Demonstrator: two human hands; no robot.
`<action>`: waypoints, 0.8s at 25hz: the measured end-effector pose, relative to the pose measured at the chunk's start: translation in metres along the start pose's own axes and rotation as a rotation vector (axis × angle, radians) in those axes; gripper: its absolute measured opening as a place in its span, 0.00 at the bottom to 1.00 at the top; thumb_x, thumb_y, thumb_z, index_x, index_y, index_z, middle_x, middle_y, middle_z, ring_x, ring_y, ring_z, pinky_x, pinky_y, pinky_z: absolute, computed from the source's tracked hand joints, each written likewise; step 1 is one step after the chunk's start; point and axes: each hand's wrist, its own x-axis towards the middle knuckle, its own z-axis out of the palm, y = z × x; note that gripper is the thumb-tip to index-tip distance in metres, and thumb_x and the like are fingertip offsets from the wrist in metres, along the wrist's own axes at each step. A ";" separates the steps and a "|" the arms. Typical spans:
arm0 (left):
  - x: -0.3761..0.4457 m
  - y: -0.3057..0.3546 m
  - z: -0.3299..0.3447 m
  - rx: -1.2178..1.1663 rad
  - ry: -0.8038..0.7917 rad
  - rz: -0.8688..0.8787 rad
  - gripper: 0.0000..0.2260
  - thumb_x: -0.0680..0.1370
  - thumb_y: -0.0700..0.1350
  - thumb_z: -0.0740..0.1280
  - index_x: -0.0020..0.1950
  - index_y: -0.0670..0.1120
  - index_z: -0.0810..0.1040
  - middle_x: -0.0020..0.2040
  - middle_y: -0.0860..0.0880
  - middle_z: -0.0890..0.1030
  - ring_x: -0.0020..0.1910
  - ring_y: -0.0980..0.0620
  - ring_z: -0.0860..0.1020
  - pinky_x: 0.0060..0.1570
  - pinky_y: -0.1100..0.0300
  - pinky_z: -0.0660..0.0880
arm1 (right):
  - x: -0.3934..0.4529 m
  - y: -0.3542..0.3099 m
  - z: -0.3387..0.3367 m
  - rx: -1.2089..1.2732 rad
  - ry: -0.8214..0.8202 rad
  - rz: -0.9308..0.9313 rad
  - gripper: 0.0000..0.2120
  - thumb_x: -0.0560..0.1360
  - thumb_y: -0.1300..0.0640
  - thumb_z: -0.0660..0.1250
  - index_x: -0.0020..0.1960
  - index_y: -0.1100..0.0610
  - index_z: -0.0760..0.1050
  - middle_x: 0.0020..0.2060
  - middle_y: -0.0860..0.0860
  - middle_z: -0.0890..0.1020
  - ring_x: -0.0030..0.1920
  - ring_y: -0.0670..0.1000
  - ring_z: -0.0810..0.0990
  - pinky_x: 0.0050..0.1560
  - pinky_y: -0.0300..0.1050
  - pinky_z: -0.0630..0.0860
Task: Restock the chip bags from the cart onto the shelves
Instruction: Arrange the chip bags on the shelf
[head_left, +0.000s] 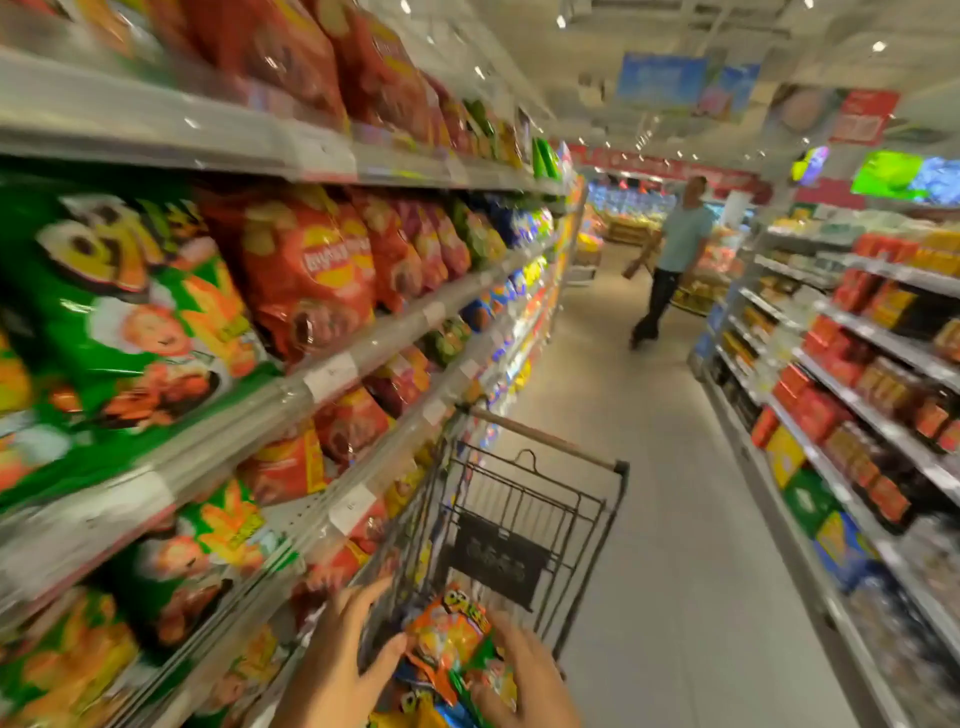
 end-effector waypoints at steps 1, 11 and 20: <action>0.015 -0.013 0.011 -0.025 -0.035 -0.033 0.26 0.75 0.45 0.75 0.72 0.49 0.73 0.66 0.49 0.74 0.70 0.48 0.73 0.66 0.61 0.66 | 0.010 0.009 0.006 -0.009 0.000 0.072 0.36 0.75 0.40 0.67 0.77 0.35 0.52 0.74 0.41 0.63 0.76 0.44 0.61 0.73 0.38 0.58; 0.094 -0.110 0.101 -0.093 -0.328 -0.204 0.24 0.82 0.45 0.67 0.76 0.49 0.66 0.66 0.58 0.67 0.64 0.61 0.67 0.52 0.78 0.64 | 0.083 0.101 0.071 0.067 -0.194 0.397 0.36 0.79 0.50 0.69 0.80 0.51 0.54 0.78 0.52 0.62 0.78 0.53 0.62 0.74 0.50 0.65; 0.086 -0.215 0.239 -0.011 -0.572 -0.737 0.36 0.75 0.51 0.76 0.78 0.42 0.64 0.76 0.40 0.68 0.73 0.43 0.69 0.63 0.63 0.69 | 0.210 0.223 0.153 0.375 -0.164 1.002 0.41 0.78 0.48 0.70 0.80 0.61 0.52 0.75 0.62 0.65 0.72 0.63 0.69 0.62 0.50 0.72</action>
